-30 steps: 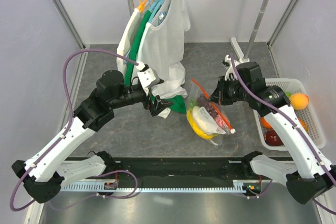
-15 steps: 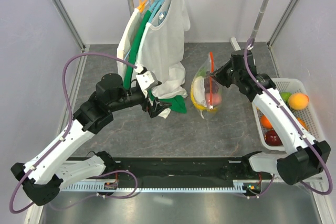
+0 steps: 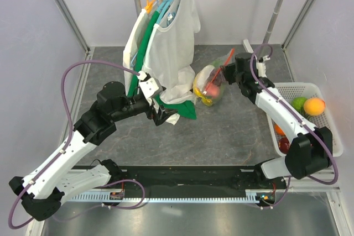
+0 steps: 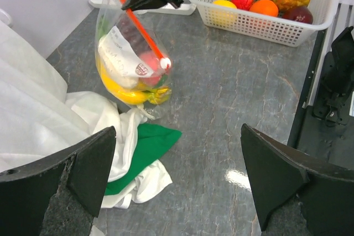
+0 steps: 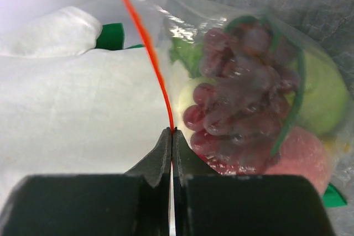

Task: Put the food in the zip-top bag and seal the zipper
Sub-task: Place the zipper food storage bag at the center of the board.

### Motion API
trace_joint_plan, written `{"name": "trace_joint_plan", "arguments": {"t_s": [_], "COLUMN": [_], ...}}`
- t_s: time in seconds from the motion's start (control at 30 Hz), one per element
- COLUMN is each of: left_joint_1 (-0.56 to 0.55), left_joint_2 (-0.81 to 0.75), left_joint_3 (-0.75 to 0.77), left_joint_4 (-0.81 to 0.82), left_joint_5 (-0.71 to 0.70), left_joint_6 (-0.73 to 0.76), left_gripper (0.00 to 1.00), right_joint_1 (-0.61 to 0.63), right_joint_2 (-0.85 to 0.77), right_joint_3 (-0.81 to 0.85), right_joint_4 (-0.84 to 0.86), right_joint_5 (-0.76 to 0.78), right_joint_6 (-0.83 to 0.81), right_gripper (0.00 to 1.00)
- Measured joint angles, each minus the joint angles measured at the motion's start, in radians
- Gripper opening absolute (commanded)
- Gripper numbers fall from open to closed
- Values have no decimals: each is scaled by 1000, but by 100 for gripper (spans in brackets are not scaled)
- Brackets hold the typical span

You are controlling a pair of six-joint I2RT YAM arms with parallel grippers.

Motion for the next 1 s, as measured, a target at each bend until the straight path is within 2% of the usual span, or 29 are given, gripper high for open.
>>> {"name": "trace_joint_plan", "arguments": {"t_s": [0.2,0.33,0.43,0.53,0.57,0.67,0.73,0.77,0.83,0.87,0.93,1.0], "left_joint_1": [7,8,10,10,11,13,16,18,26,32,51,72], "left_joint_2": [0,0,5,17,21,28,29,29,28,28,27,25], "left_joint_3": [-29,-31,-31,-31,-31,-31,-31,-31,-31,-31,-31,-31], "left_joint_4": [-1,0,0,0,0,-3,-11,-14,-23,-32,-59,-85], "left_joint_5": [-4,-7,-7,-7,-8,-11,-17,-18,-18,-18,-15,-7], "left_joint_6": [0,1,0,0,0,1,1,1,1,1,0,-2], "left_gripper": [100,100,100,100,100,100,100,100,100,100,100,100], "right_joint_1": [7,3,6,7,7,7,7,7,7,7,8,9], "right_joint_2": [-126,-301,-410,-489,-519,-595,-657,-684,-727,-750,-801,-842], "right_joint_3": [-285,-401,-447,-512,-547,-629,-673,-683,-689,-689,-687,-686], "right_joint_4": [60,-34,-110,-146,-159,-177,-182,-185,-185,-182,-181,-180], "right_joint_5": [18,45,50,51,48,35,18,11,-13,-27,-72,-108], "right_joint_6": [51,54,35,-1,-22,-92,-151,-181,-226,-254,-325,-374], "right_gripper": [0,0,9,12,20,25,35,50,58,71,86,95]}}
